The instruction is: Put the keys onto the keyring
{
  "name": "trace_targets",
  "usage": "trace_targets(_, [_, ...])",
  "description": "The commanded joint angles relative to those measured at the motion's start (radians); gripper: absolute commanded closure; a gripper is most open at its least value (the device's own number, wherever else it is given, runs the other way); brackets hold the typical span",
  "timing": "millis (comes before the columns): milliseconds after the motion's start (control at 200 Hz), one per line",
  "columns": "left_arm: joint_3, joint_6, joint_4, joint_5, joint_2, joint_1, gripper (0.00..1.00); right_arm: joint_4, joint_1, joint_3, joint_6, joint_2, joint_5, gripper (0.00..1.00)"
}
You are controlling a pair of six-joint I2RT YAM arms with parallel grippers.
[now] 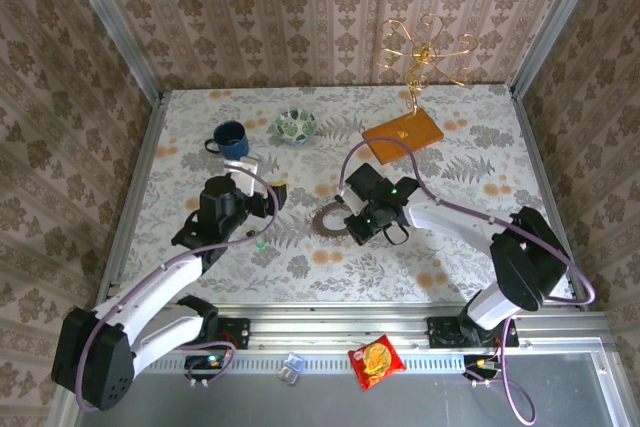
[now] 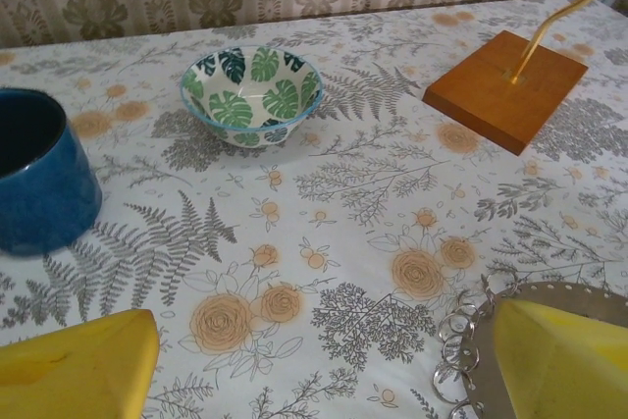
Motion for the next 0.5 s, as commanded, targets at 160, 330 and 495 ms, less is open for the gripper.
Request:
trace_targets(160, [0.062,0.179,-0.022,0.156,-0.032,0.002,0.19,-0.187,-0.004,0.124,-0.279,-0.074,-0.038,1.00])
trace_targets(330, [0.042,0.283,0.008,0.265,-0.052,-0.003,0.25,-0.314,-0.004,0.200,-0.371,-0.068,-0.074,1.00])
trace_targets(495, [0.035,0.333,0.019,0.389,-0.047,-0.007,0.33,-0.338,-0.004,0.241,-0.454,-0.090,-0.116,1.00])
